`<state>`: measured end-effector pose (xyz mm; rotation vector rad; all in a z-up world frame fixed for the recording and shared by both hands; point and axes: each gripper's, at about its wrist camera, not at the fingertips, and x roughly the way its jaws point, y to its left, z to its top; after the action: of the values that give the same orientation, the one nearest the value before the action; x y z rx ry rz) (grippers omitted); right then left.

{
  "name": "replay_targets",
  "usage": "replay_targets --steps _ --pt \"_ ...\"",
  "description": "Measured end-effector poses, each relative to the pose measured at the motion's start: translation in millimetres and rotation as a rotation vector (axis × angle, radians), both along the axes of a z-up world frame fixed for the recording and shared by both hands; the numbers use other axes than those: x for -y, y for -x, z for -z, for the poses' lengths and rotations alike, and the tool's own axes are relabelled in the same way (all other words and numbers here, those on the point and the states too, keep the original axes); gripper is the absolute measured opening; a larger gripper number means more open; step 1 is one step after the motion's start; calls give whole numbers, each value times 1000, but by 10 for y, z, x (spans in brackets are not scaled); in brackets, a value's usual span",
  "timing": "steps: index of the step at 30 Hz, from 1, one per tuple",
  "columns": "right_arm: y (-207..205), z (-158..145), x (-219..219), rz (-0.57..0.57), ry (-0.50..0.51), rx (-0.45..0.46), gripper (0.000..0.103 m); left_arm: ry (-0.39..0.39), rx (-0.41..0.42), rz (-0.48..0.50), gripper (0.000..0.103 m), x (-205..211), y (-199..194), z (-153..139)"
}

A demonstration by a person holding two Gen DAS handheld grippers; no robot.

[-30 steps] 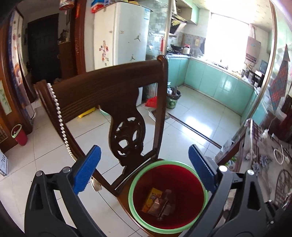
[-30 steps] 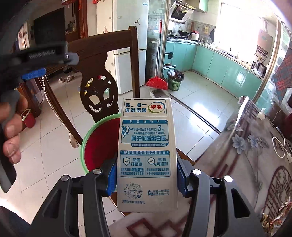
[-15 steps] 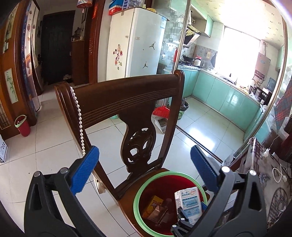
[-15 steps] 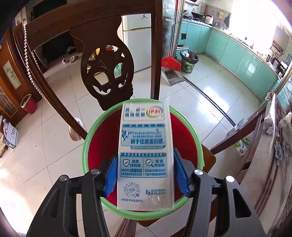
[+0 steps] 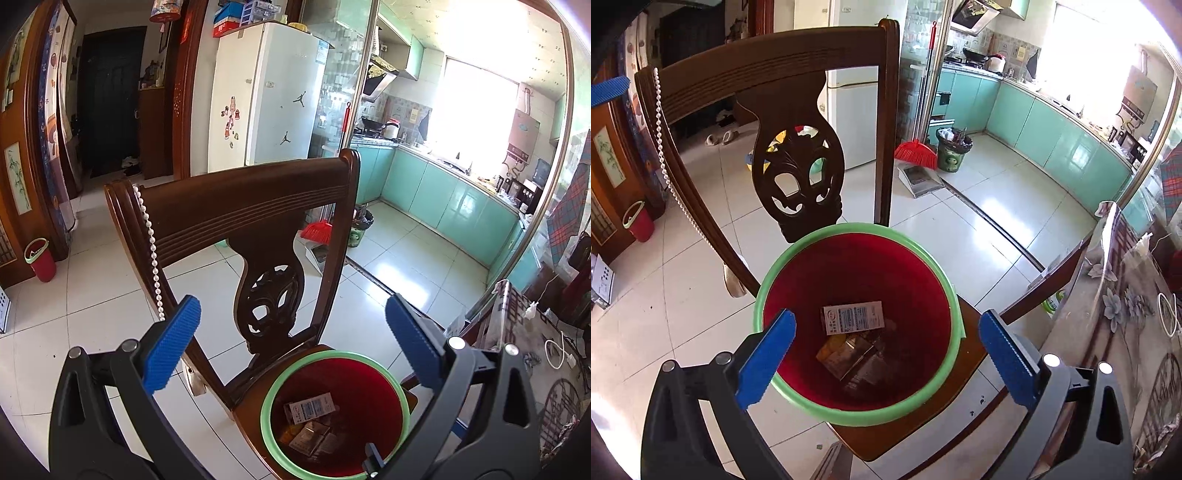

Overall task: Collect trash
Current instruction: 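Move both tools back over the table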

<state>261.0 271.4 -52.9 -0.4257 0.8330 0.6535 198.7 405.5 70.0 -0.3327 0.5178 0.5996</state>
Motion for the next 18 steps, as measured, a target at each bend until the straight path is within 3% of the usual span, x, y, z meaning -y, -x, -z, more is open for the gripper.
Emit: replay_targets --steps 7,11,18 --pt "341 -444 731 54 -67 42 96 -70 11 103 98 391 60 -106" --pt "596 -707 1340 108 -92 81 96 -126 6 205 98 824 93 -162" --pt "967 -1010 2499 255 -115 112 96 -132 4 407 98 1722 284 -99"
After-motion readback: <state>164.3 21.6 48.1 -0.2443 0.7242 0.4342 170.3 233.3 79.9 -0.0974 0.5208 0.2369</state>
